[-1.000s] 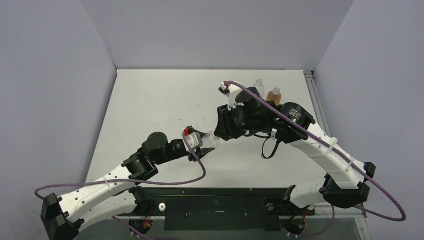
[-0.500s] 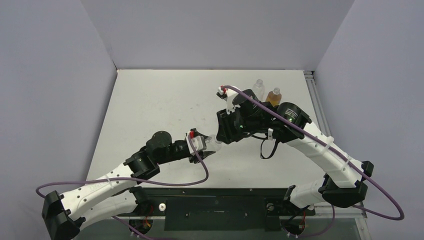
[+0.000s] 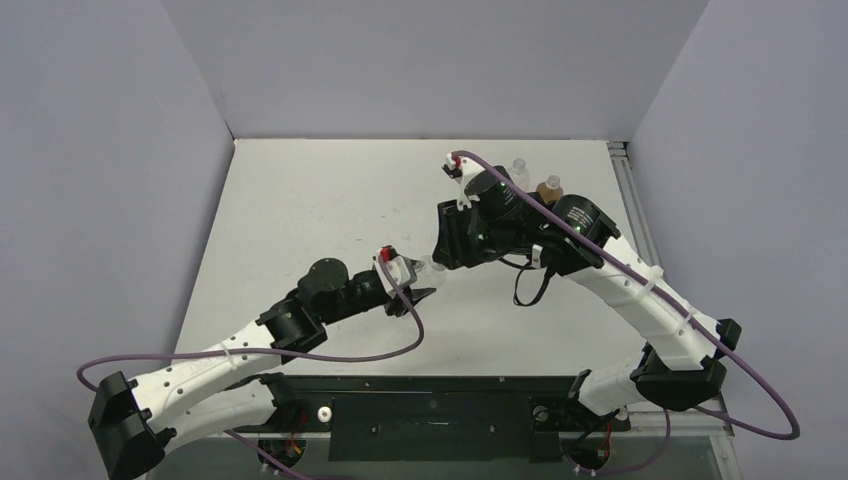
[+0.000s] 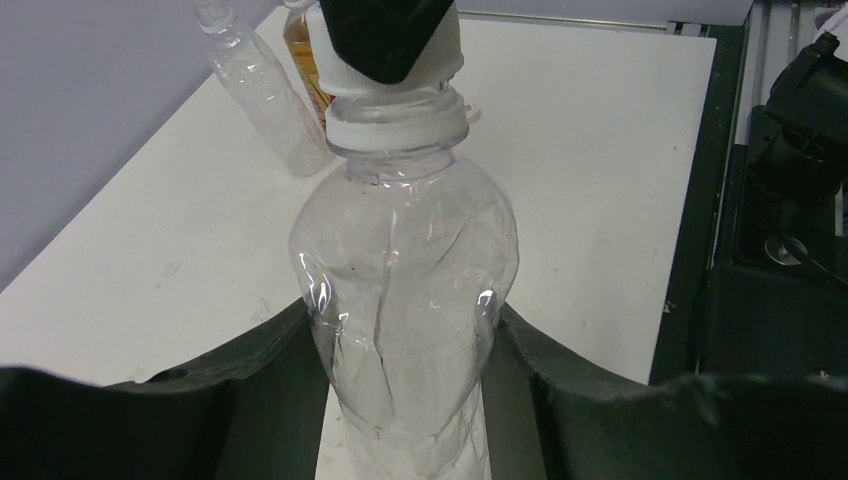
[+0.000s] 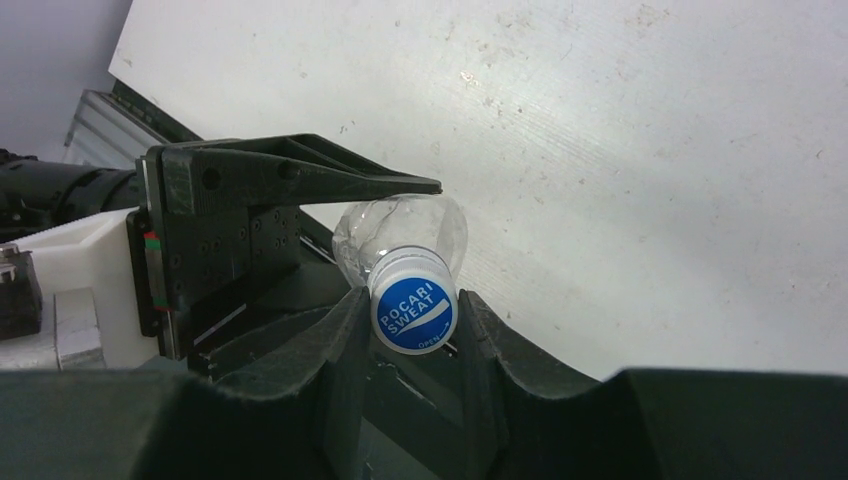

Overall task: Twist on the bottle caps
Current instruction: Screw the bottle cap onto the plastic bottle.

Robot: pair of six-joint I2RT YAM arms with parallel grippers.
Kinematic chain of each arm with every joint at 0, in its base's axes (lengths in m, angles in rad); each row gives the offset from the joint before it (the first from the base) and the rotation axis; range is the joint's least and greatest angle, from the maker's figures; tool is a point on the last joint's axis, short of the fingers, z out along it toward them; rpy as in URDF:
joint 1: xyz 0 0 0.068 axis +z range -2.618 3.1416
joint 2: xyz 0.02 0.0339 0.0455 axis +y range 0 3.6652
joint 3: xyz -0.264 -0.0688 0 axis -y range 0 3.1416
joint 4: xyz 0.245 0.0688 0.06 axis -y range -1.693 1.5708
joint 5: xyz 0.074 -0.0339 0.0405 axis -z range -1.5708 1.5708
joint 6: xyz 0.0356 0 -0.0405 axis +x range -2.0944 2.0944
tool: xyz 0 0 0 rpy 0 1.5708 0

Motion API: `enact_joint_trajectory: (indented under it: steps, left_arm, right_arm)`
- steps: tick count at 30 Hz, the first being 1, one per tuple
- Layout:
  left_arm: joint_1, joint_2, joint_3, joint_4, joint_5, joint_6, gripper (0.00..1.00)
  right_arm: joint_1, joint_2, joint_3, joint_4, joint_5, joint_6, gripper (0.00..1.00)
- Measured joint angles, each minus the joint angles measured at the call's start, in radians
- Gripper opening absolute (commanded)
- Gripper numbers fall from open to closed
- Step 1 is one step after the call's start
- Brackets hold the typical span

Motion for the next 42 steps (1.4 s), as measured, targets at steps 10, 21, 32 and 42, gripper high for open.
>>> enact_joint_trajectory:
  steps: [10, 21, 32, 42]
  left_arm:
    - [-0.001, 0.038, 0.0, 0.068, -0.118, -0.014, 0.11]
    - [-0.007, 0.083, -0.025, 0.195, -0.216, -0.051, 0.11]
    - [-0.007, 0.122, -0.025, 0.269, -0.286, -0.082, 0.11]
    - [-0.006, 0.133, -0.025, 0.269, -0.257, -0.064, 0.11]
  right_arm:
    - [-0.012, 0.107, 0.135, -0.063, 0.082, 0.068, 0.1]
    - [-0.018, 0.118, 0.133, -0.013, 0.162, 0.164, 0.08]
    - [-0.019, 0.129, 0.134, 0.032, 0.217, 0.219, 0.07]
    - [-0.019, 0.143, 0.151, -0.003, 0.226, 0.204, 0.1]
